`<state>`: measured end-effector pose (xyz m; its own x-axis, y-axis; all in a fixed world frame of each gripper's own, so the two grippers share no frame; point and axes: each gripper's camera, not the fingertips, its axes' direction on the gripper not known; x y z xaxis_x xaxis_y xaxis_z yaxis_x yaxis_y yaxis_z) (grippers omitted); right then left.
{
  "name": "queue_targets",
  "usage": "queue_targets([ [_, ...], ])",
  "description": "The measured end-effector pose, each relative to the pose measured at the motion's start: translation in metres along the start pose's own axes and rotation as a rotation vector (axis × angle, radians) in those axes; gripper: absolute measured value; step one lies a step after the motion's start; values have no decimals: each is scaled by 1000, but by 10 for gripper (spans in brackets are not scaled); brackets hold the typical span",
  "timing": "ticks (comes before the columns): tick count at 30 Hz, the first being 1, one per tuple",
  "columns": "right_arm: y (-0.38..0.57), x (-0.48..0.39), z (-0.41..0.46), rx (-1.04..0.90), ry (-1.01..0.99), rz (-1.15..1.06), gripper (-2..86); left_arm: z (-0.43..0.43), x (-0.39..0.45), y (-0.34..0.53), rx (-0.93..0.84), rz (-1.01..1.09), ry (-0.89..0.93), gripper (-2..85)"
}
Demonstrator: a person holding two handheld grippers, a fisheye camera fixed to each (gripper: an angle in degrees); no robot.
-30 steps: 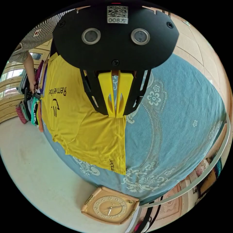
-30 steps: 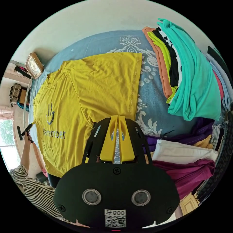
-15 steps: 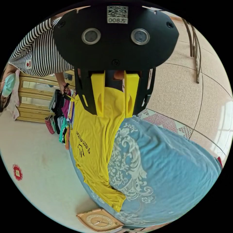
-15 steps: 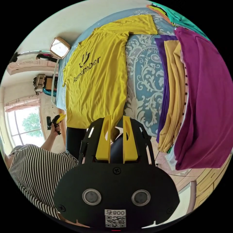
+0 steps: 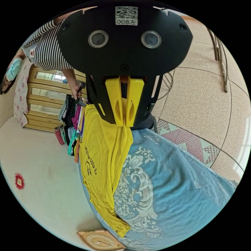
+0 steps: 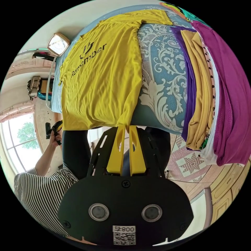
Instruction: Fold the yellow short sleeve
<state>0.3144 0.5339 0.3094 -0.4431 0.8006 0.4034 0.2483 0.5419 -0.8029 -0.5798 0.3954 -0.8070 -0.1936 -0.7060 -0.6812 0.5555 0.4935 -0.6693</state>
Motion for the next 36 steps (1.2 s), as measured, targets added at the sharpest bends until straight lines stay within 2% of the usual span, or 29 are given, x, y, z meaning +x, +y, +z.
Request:
queue_targets([
  [3,-2,7,4,-29,19,2,17,-10,1,7,37,28,41,23],
  [8,21,13,-39,68,-64,-58,8,-39,12,22,121,111,138,17],
  [16,38,16,-85,101,-166,-130,5,-61,34,25,175,219,137,15],
  [20,30,22,-61,37,-123,-90,5,-43,26,16,137,156,50,15],
  [23,22,30,-37,-26,-142,-40,5,-29,17,11,122,77,56,15],
  [36,-10,18,-24,-16,-124,42,7,13,45,-37,145,-18,-54,31],
])
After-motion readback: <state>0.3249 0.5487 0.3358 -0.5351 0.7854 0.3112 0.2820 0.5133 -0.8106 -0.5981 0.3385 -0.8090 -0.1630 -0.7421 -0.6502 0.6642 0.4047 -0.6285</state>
